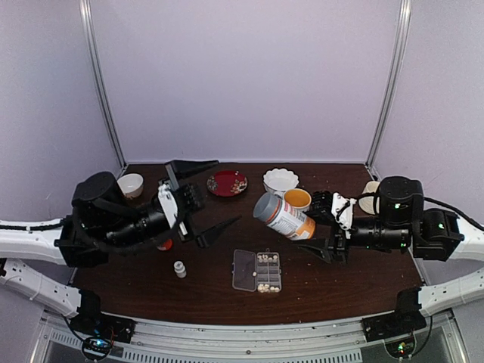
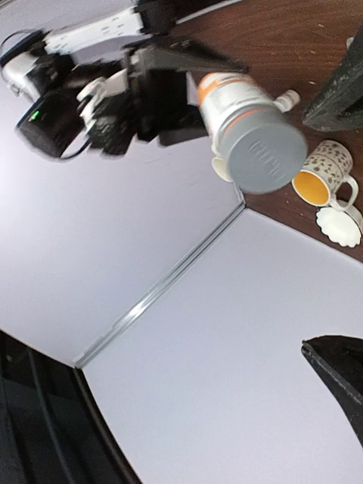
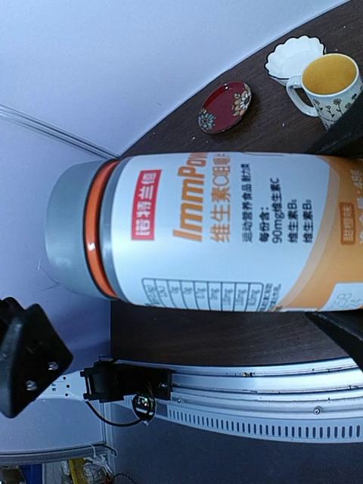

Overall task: Sort the pills into containers
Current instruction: Screw the lid of the pill bottle onto the pill bottle.

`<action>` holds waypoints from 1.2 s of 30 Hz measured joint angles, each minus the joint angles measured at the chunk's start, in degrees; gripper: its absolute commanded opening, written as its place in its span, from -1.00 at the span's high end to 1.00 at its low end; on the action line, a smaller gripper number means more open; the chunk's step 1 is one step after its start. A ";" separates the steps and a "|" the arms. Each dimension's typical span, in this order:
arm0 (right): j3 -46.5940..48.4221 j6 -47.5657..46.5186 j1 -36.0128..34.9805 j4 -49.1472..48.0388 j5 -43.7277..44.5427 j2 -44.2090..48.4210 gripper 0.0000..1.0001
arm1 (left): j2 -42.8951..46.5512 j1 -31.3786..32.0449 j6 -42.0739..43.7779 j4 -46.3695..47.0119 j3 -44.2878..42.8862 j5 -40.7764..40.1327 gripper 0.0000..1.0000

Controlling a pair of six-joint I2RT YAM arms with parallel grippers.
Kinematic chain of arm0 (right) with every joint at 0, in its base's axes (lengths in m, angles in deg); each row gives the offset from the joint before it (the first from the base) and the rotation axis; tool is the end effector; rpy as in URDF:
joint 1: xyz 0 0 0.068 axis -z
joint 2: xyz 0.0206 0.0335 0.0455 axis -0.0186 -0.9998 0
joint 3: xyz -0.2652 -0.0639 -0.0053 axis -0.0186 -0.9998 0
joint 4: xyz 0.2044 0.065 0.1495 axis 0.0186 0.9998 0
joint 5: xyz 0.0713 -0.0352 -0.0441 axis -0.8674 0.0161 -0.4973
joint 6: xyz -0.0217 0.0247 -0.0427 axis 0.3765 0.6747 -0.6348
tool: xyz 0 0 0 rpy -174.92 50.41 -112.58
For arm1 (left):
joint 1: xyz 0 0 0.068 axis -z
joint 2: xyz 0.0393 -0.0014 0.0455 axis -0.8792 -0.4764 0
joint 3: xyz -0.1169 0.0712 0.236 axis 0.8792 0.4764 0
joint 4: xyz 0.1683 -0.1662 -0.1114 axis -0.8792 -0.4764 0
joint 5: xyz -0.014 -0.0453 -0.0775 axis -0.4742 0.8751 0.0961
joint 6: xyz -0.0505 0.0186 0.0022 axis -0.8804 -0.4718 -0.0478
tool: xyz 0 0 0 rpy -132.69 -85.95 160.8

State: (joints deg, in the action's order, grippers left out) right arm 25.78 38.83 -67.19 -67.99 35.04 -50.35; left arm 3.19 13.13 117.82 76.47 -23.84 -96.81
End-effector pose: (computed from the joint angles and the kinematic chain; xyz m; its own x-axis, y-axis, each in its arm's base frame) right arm 0.0761 0.1840 0.3334 0.1405 -0.3281 -0.9341 -0.9560 0.2006 -0.2142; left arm 0.0714 -0.2385 0.3613 0.5672 0.1403 -0.8116 0.7095 0.4172 0.5679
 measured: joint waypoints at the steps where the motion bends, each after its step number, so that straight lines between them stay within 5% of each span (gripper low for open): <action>1: -0.02 0.00 0.00 -0.17 0.37 -0.02 1.00 | -0.09 0.00 -3.98 -2.03 -2.16 -1.05 -0.95; 8: -0.02 -0.20 0.00 -1.49 0.72 -2.23 1.00 | -3.26 -4.00 -30.16 -22.45 -16.06 1.88 -0.95; 16: 0.00 3.06 -0.02 -3.43 4.15 -3.08 1.00 | -3.56 -10.91 -50.80 -31.54 -17.25 15.15 -0.95; 26: 2.89 8.68 -0.02 -3.58 8.26 -5.07 1.00 | -5.66 -14.75 -65.92 -35.78 -22.34 28.11 -0.95; 36: 5.49 7.30 -0.90 -0.72 7.74 -8.74 1.00 | -15.98 -15.87 -70.53 -42.53 -30.69 37.90 -0.95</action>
State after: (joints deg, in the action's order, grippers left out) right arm 31.27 46.13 -68.09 -68.71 42.78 -59.09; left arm -12.78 -2.74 47.28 33.93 -54.53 -58.91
